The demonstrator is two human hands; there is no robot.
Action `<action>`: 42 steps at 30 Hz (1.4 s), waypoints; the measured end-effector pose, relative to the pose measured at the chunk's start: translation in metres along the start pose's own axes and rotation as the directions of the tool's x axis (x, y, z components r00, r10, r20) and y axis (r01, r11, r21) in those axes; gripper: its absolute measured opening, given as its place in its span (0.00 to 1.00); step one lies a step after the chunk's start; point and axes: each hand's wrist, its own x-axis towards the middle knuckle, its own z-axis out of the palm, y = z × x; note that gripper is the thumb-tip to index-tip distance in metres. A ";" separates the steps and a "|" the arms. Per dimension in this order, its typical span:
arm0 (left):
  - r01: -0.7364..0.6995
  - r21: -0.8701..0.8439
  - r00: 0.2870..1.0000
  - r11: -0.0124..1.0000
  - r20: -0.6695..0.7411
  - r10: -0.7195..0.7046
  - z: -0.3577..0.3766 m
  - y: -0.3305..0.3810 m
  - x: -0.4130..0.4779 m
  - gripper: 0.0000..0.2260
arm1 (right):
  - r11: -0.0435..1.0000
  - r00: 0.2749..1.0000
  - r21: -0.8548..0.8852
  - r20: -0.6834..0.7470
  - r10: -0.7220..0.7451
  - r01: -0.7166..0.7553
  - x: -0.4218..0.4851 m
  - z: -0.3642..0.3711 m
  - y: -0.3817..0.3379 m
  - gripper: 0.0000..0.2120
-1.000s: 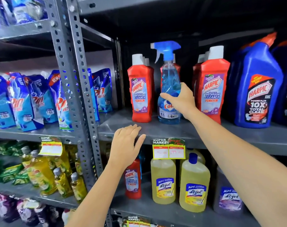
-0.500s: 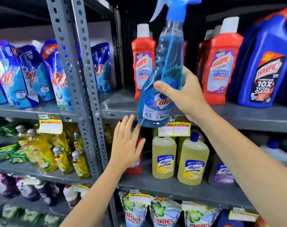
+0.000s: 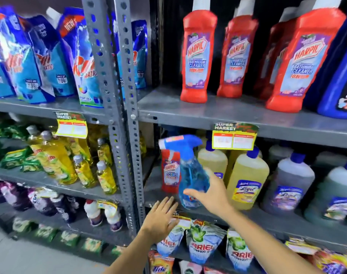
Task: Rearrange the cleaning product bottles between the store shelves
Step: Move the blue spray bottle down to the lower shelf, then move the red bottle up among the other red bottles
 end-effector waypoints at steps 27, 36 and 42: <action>-0.020 0.071 0.998 0.997 -0.060 0.025 0.020 0.000 0.001 0.32 | 0.922 0.946 -0.220 -0.028 0.322 -0.320 0.000 0.000 0.113 0.36; -0.020 0.068 0.999 0.998 -0.037 0.023 0.024 -0.003 0.001 0.30 | 0.935 0.929 -0.133 -0.227 0.293 -0.328 -0.007 -0.006 0.112 0.34; -0.013 0.093 1.000 0.996 -0.024 0.016 0.026 -0.004 0.001 0.30 | 0.974 0.880 -0.157 -0.423 -0.214 0.161 -0.013 0.017 0.047 0.09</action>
